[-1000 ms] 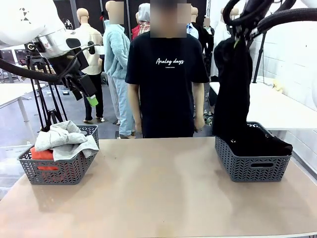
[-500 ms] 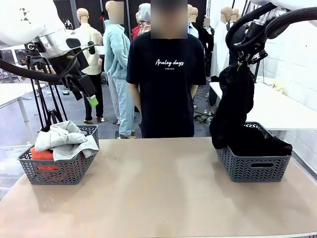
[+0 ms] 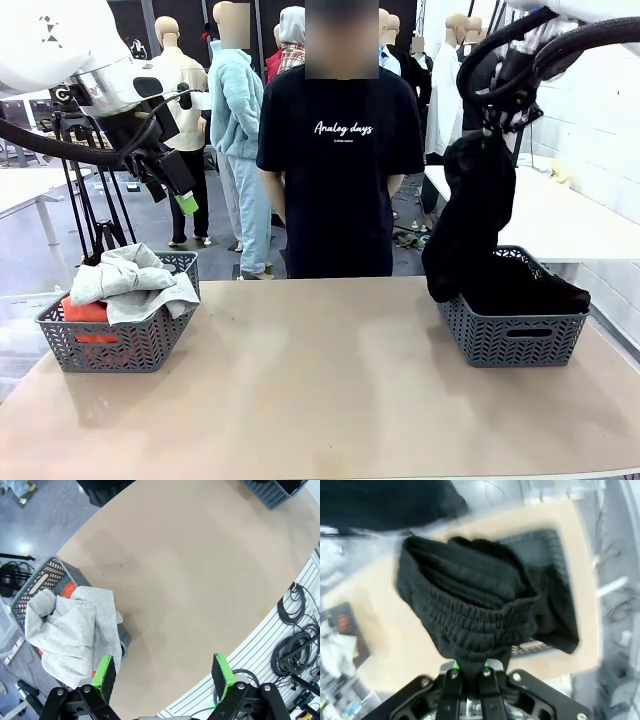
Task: Sort the tops and bottoms.
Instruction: Sort the clothes according to human instructions.
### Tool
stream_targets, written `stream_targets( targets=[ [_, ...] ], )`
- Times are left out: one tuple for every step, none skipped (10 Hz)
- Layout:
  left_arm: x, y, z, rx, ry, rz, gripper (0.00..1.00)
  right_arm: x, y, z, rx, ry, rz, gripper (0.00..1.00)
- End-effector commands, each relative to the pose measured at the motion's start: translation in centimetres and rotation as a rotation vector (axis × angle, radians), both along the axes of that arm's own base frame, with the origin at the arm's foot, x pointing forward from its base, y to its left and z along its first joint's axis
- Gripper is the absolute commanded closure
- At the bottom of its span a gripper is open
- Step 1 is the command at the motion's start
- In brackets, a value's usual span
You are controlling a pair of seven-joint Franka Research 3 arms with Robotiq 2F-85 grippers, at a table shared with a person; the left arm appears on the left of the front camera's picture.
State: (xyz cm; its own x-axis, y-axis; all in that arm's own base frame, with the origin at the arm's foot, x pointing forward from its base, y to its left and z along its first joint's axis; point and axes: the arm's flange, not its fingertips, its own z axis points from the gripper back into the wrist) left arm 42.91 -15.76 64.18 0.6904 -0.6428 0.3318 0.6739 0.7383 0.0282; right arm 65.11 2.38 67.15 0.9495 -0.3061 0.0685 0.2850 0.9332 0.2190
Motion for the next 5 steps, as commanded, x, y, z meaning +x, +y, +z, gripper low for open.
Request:
stream_targets(
  targets=[
    [-0.1, 0.1, 0.1, 0.000, -0.003, 0.000, 0.00, 3.1, -4.3, -2.4, -0.008, 0.188, -0.107, 1.00],
    [-0.1, 0.1, 0.1, 0.000, -0.003, 0.000, 0.00, 3.5, -5.8, -4.0, 0.010, 0.231, -0.139, 1.00],
    [-0.1, 0.1, 0.1, 0.000, -0.003, 0.000, 0.00, 3.9, -6.4, -6.4, 0.040, 0.264, -0.132, 1.00],
    [-0.1, 0.1, 0.1, 0.000, -0.003, 0.000, 0.00, 4.6, -6.3, -9.4, 0.091, 0.310, -0.110, 1.00],
    [-0.1, 0.1, 0.1, 0.000, -0.003, 0.000, 0.00, 5.4, -5.5, -12.9, 0.108, 0.353, -0.096, 1.00]
  ],
)
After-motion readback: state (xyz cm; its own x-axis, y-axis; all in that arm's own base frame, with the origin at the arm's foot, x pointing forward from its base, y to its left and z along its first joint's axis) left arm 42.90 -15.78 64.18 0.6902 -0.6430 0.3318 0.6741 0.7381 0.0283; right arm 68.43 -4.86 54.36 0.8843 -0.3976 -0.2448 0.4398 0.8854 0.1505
